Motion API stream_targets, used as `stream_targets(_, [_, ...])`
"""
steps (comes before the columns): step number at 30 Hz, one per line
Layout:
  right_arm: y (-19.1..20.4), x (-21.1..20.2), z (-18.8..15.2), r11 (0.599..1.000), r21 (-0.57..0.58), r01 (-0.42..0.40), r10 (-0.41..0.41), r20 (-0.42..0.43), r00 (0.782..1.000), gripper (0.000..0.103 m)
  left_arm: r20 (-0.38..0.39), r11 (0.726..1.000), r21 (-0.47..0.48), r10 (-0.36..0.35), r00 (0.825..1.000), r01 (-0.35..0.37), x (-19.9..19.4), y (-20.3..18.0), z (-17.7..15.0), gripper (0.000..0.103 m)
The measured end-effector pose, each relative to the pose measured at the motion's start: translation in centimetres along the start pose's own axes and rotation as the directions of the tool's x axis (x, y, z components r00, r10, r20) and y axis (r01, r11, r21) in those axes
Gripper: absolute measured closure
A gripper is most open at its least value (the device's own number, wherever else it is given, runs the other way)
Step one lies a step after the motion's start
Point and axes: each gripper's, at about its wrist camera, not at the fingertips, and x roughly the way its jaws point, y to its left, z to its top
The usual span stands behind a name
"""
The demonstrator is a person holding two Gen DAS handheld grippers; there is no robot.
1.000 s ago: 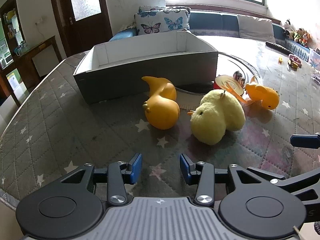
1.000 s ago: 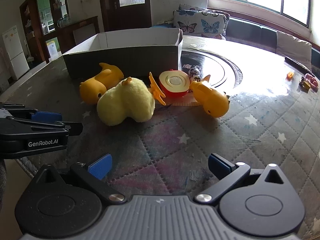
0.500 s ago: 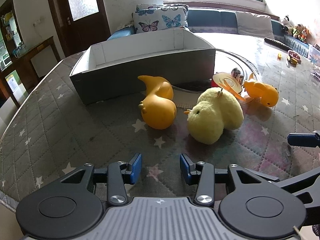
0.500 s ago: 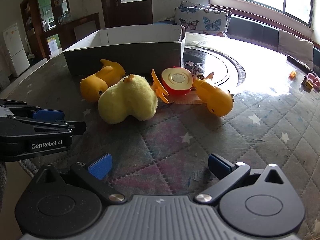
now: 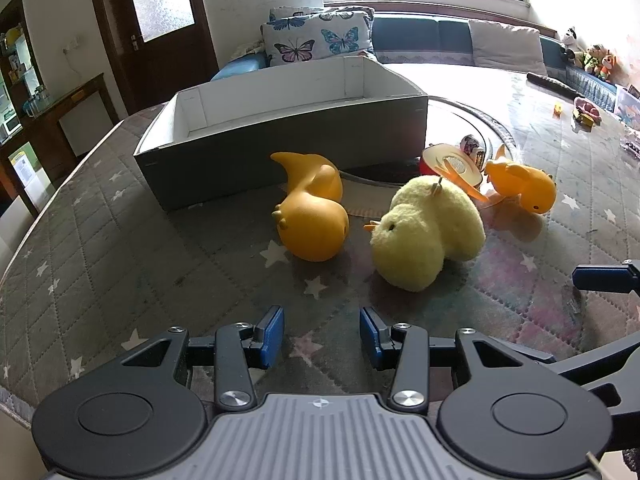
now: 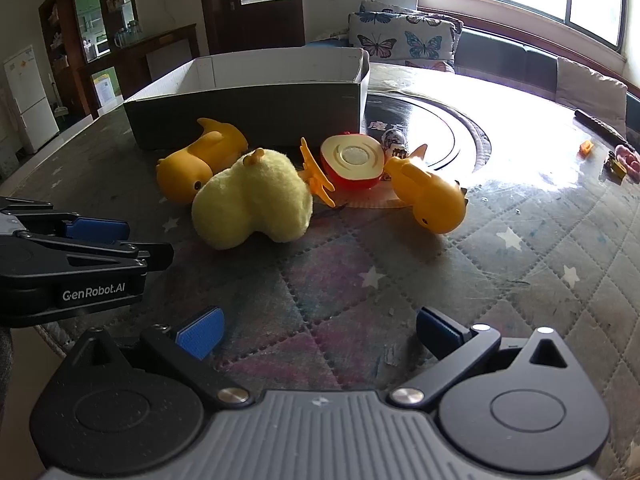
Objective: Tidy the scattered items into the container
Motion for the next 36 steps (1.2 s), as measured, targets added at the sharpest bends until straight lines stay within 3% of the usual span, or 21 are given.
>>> stream_targets(36, [0.16, 0.69, 0.71, 1.000, -0.009, 0.004, -0.004, -0.013, 1.000, 0.000, -0.013, 1.000, 0.014, -0.017, 1.000, 0.018, 0.58, -0.28, 0.62, 0.058])
